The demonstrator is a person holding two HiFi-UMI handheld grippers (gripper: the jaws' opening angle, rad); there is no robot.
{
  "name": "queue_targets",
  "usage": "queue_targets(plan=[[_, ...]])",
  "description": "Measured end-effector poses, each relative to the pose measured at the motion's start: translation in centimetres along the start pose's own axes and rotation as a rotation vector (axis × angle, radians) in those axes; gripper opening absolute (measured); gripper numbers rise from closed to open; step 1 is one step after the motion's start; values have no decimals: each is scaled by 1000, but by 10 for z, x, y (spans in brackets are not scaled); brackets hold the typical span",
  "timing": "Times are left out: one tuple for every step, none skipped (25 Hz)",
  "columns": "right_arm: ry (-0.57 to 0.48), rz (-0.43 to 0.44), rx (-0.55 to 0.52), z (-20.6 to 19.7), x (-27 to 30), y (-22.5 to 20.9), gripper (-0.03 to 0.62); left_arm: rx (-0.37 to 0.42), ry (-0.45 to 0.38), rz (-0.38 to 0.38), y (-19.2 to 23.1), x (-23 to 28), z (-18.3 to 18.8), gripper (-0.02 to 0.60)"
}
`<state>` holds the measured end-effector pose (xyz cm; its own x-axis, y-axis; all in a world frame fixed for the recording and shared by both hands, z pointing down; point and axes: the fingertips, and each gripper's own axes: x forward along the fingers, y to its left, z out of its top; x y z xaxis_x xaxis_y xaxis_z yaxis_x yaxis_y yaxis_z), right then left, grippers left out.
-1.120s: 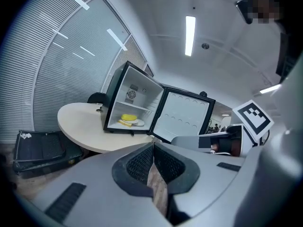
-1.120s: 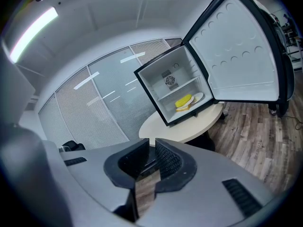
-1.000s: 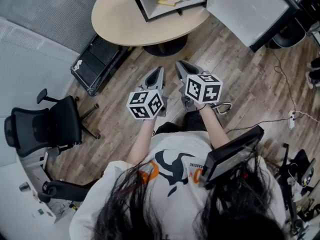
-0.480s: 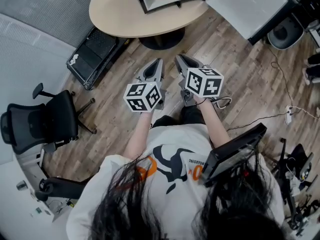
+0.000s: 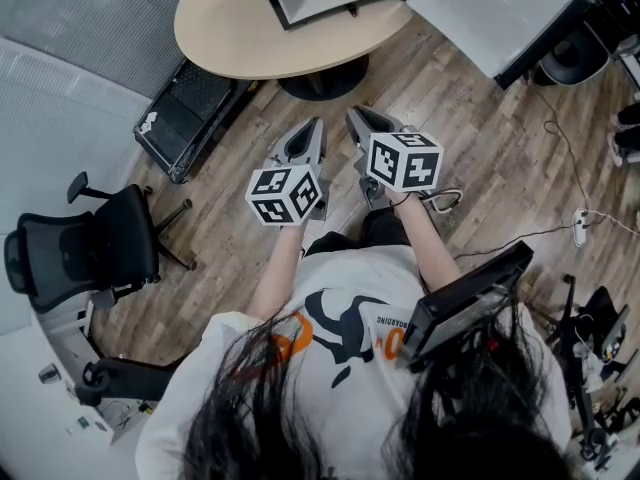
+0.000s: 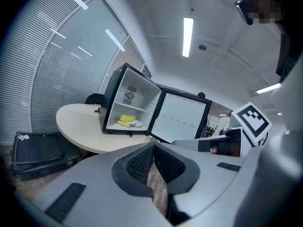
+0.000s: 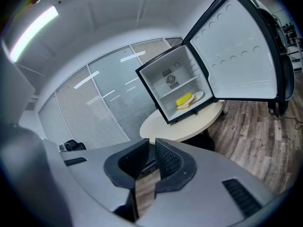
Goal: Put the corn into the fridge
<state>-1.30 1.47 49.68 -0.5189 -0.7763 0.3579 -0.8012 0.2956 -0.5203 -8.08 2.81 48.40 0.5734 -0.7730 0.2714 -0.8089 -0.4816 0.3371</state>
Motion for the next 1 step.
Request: queue_targets(plan=[[2, 3, -2, 2, 1, -2, 49, -1, 0, 3, 0, 3, 0, 12]])
